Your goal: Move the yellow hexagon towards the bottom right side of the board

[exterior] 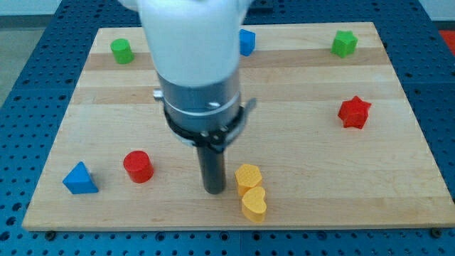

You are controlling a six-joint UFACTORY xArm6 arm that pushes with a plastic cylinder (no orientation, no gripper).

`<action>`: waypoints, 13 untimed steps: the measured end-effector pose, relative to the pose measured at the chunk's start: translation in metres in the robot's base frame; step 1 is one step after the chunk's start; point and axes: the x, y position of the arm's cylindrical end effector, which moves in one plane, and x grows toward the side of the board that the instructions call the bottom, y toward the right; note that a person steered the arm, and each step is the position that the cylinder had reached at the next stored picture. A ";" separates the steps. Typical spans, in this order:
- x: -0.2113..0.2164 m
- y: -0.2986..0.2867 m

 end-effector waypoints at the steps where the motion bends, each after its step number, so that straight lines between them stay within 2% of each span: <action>1: -0.003 0.021; 3: -0.042 0.078; 4: -0.053 0.125; 5: -0.053 0.146; 7: -0.059 0.124; 10: -0.047 0.211; 13: -0.034 0.221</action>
